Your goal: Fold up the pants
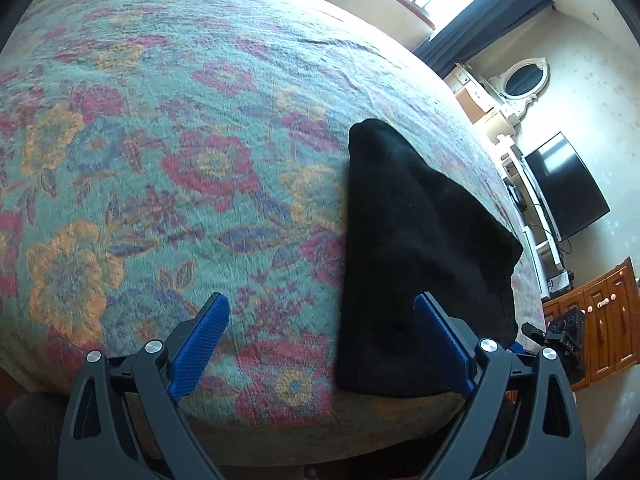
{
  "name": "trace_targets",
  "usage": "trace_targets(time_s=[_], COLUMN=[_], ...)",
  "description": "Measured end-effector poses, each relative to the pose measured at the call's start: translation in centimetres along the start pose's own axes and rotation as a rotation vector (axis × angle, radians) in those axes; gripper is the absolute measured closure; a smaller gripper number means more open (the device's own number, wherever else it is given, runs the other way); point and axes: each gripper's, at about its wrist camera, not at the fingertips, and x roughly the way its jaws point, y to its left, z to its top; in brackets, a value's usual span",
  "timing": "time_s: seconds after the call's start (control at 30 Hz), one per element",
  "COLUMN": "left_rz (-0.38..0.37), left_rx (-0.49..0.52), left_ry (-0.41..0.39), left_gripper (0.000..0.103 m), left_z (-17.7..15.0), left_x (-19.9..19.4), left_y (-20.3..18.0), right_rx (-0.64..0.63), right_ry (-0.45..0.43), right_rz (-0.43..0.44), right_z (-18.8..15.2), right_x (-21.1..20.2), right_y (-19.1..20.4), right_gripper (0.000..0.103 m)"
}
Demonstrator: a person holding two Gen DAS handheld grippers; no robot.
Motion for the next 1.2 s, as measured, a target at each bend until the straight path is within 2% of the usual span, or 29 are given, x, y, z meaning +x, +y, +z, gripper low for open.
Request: trace_targets(time_s=[0.03, 0.2, 0.27, 0.4, 0.53, 0.57, 0.7, 0.83, 0.93, 1.07, 1.2], left_rz=[-0.009, -0.046, -0.062, -0.081, -0.099, -0.097, -0.096, -0.239, -0.169, -0.195, -0.165], left_rx=[0.018, 0.039, 0.029, 0.04, 0.012, 0.012, 0.029, -0.016, -0.013, -0.023, -0.003], left_ry=[0.011, 0.069, 0.089, 0.064, 0.078, 0.079, 0.087, 0.108, 0.13, 0.136, 0.14], left_gripper=[0.011, 0.011, 0.011, 0.011, 0.01, 0.01, 0.01, 0.01, 0.01, 0.01, 0.006], left_z=[0.7, 3.6, 4.8, 7.1, 8.6, 8.8, 9.3, 10.0, 9.9, 10.2, 10.5], left_x=[0.4, 4.4, 6.3, 8.3, 9.5, 9.7, 10.2, 10.5, 11.2, 11.4, 12.0], left_y=[0.1, 0.4, 0.3, -0.2, -0.6, -0.8, -1.7, -1.8, -1.8, -1.3, -2.2], right_rx=[-0.019, -0.043, -0.049, -0.019, 0.0, -0.004, -0.056, -0.065, -0.088, -0.087, -0.094], right_ry=[-0.025, -0.083, -0.056, -0.007, -0.005, 0.002, 0.017, 0.009, 0.011, -0.015, -0.007], right_rz=[-0.014, 0.001, 0.025, 0.01, 0.191, 0.206, 0.129, 0.128, 0.112, 0.102, 0.111], right_z=[0.5, 4.1, 5.8, 8.7, 10.3, 10.6, 11.0, 11.2, 11.1, 11.0, 11.1], right_x=[-0.7, -0.3, 1.5, 5.2, 6.6, 7.0, 8.2, 8.6, 8.8, 8.8, 9.3], right_y=[0.3, 1.3, 1.4, 0.7, 1.1, 1.3, 2.3, 2.8, 3.1, 3.1, 3.3], right_gripper=[0.016, 0.011, 0.011, 0.01, 0.006, 0.002, 0.002, 0.002, 0.002, 0.003, 0.003])
